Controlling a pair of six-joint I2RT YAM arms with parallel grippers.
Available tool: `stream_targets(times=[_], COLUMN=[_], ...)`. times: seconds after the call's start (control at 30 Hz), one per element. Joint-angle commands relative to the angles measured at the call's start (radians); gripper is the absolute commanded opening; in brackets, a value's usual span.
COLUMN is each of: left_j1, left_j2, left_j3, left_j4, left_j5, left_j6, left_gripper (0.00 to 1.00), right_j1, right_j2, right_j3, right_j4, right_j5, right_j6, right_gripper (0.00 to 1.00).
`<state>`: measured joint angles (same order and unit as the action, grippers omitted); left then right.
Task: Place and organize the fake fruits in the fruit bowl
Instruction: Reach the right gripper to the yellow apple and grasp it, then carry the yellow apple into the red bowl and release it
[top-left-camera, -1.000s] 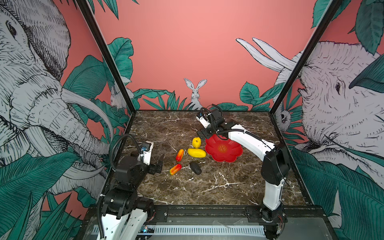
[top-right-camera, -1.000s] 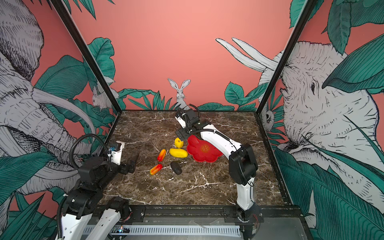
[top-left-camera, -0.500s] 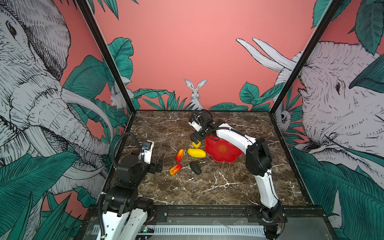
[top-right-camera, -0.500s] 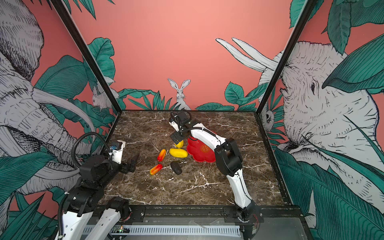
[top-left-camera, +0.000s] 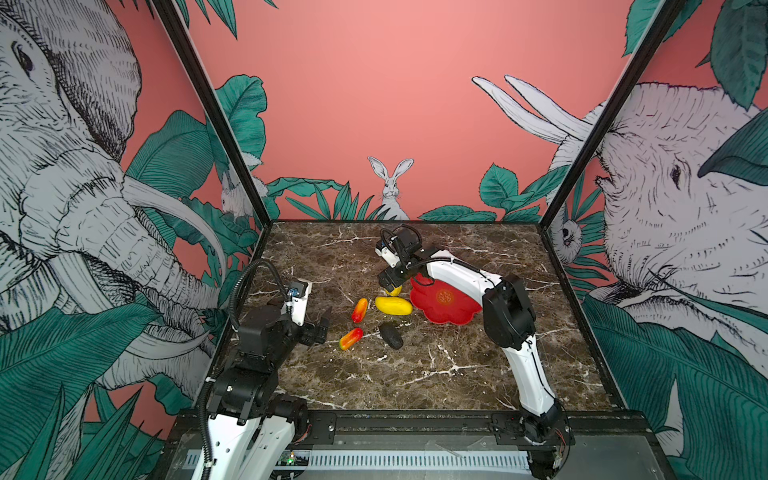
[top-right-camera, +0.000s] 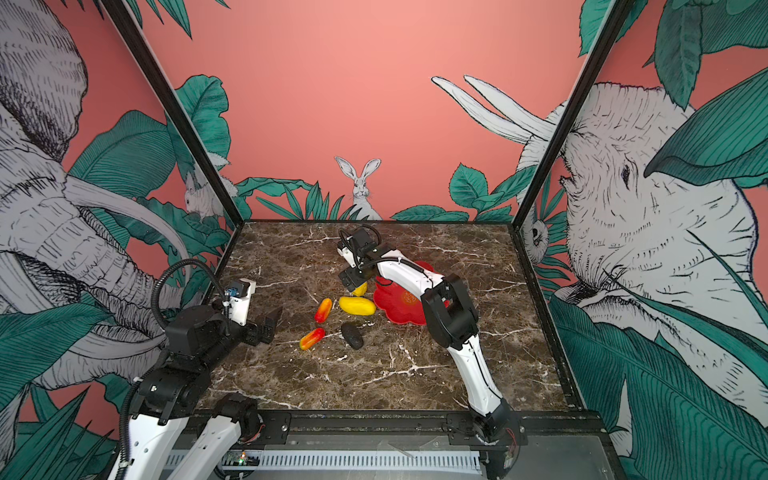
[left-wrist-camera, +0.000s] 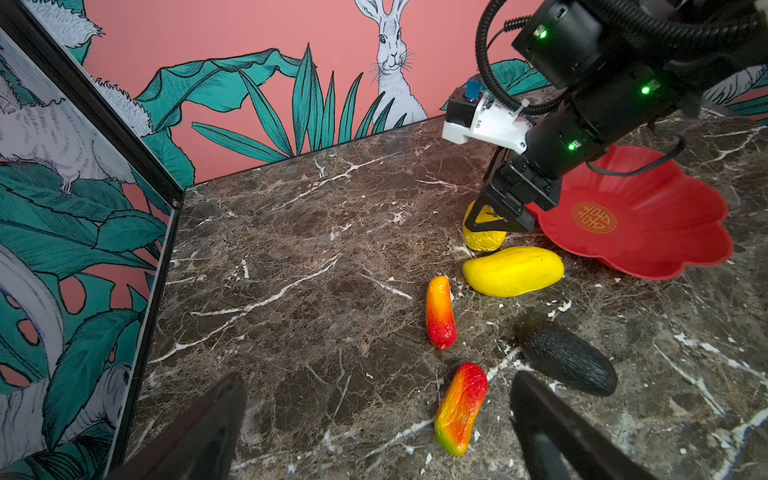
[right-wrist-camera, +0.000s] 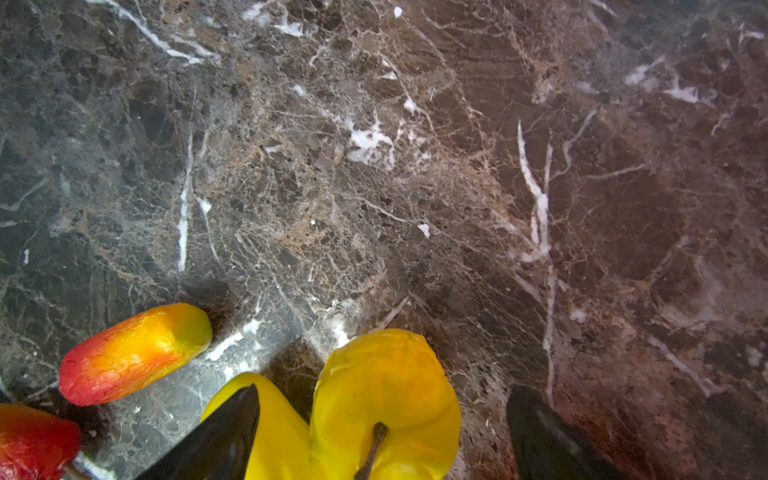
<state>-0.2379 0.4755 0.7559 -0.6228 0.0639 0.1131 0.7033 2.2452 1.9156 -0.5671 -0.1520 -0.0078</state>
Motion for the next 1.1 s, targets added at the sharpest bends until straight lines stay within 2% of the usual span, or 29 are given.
stream_targets(times=[0.0,0.27,0.43,0.6,0.83,1.07], left_j1=[0.002,0.002,0.007,0.011,0.026,0.034], left_j2=[-0.003,0.006,0.001,0.004,0.014,0.017], left_j3=[0.008,0.01,0.006,0.003,0.006,0.005], left_j4=[0.008,0.008,0.014,0.018,0.017,0.02], left_j5=[0.0,-0.003,0.017,0.008,0.014,0.019], left_j6=[0.002,0.004,0.005,0.005,0.005,0.005], left_gripper=[1.0,1.0,1.0,1.0,1.0,1.0], right_j1=[0.003,0.002,0.003,0.001,-0.013,-0.117], right_j2=[0.024,0.048,0.049,0.001,-0.137,-0.266], right_j3=[0.0,-0.01,0.002,0.06,0.069,-0.117], right_j4=[0.022,0.027,0.019,-0.052,-0.082,0.011], right_j5=[0.005,-0.004,-0.011,-0.003,-0.014,0.002], right_j6=[0.015,0.028,0.02,-0.044,-0.092,-0.063], right_gripper=[0.87,0.78,0.64,0.45,0.38,0.34])
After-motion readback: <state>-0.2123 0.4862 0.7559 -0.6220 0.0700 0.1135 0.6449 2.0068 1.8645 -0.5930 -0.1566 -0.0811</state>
